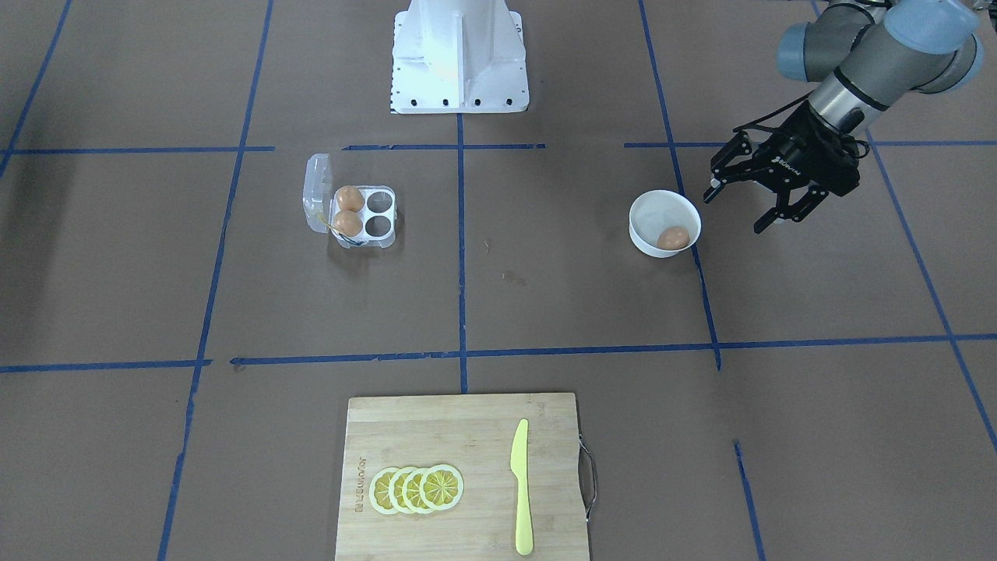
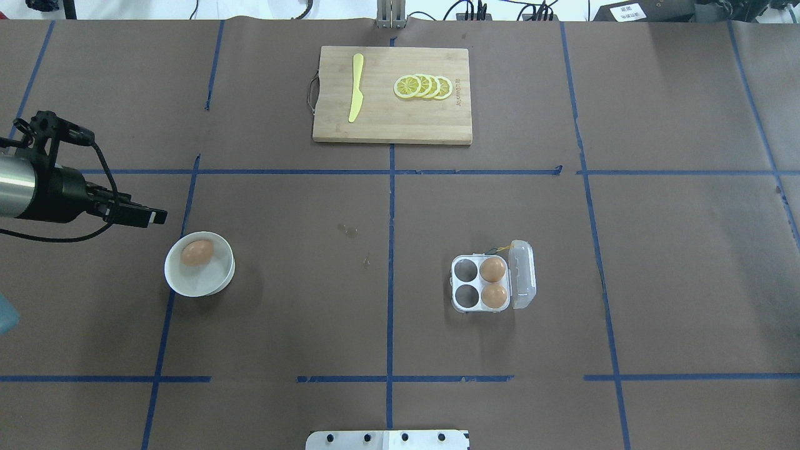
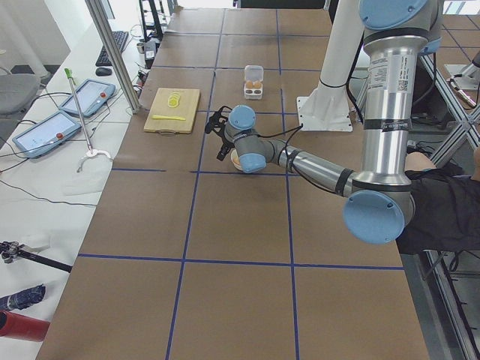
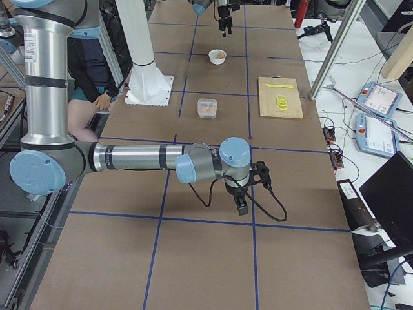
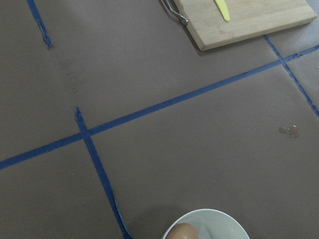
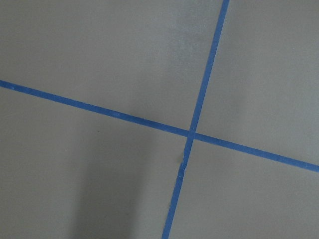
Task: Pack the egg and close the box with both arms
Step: 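Move the left gripper over the brown egg in the white bowl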
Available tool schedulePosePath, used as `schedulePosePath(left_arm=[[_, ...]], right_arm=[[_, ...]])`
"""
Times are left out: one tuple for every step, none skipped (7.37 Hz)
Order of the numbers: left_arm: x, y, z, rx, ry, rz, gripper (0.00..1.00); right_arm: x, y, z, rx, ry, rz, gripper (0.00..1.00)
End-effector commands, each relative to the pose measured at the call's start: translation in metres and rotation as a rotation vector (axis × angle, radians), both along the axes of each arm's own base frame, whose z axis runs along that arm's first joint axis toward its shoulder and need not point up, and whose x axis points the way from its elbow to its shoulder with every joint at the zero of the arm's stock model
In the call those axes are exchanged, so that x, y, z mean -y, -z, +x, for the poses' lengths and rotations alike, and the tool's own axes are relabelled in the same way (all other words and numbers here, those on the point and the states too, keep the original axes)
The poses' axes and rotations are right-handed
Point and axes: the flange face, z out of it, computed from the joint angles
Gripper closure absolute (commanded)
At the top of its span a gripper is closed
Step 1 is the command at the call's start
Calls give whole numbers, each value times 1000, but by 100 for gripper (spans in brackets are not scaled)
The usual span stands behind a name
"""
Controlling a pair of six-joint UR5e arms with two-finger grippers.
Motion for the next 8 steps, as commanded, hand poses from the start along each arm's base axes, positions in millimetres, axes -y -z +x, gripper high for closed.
schedulePosePath(left_arm=[[-18, 6, 44, 72, -24, -17, 4], [-28, 0, 71, 113, -3, 19, 1], [-31, -3, 83, 124, -11, 26, 3], [-30, -7, 86, 130, -16, 23, 11], [-34, -10, 95, 136, -32, 22, 14], [-38, -9, 104, 134, -47, 24, 15], [-39, -7, 106, 131, -52, 28, 15], [-41, -7, 108, 131, -57, 28, 15]], right_arm=[[0, -1, 0, -1, 1, -2, 0], [0, -2, 0, -1, 0, -4, 0], [0, -3, 0, -1, 1, -5, 0], [0, -4, 0, -1, 0, -7, 0], [0, -5, 0, -1, 1, -9, 0], [0, -5, 0, -1, 0, -10, 0], [0, -5, 0, -1, 1, -9, 0], [0, -5, 0, -1, 0, -10, 0]])
